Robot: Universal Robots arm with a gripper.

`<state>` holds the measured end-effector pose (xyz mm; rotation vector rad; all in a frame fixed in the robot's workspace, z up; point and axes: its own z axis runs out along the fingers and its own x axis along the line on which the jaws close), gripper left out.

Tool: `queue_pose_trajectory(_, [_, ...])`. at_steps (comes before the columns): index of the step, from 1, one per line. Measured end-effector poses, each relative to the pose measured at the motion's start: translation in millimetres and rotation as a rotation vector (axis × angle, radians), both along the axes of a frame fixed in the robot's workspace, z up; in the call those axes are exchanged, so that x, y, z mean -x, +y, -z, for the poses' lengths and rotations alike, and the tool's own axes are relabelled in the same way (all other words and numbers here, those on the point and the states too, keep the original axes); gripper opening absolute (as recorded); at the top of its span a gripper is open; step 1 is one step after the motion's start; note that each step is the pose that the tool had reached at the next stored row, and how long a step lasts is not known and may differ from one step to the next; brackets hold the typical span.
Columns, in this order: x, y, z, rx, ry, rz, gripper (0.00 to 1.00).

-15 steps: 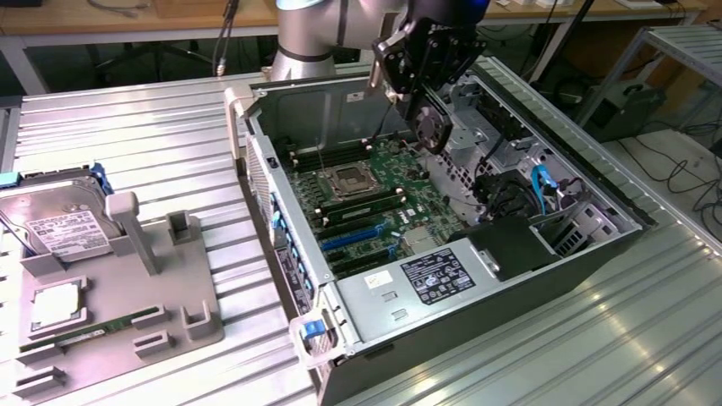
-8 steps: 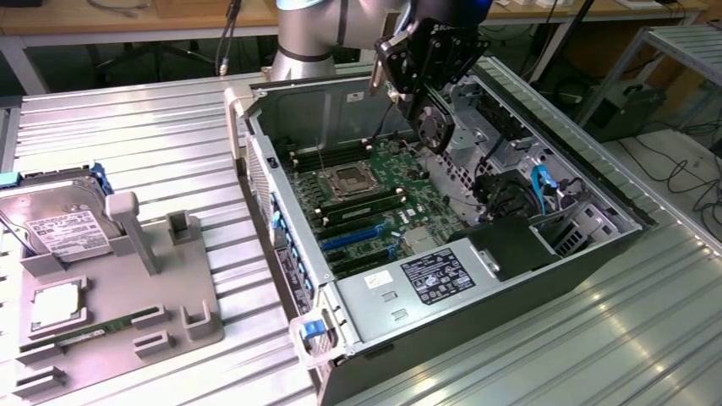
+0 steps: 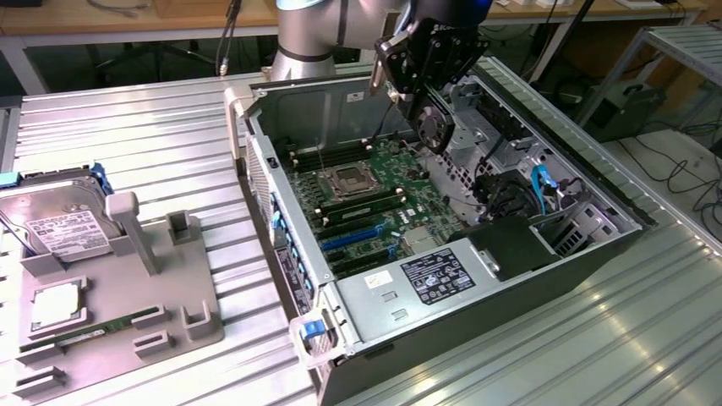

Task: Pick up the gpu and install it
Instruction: 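Insert the gpu into the slot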

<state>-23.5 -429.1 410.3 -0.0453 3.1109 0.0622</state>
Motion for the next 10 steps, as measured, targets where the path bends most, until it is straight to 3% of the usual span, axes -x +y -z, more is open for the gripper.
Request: queue_pose_trajectory(10, [0.0, 0.0, 0.0, 0.0, 0.0, -0.038, 0.28])
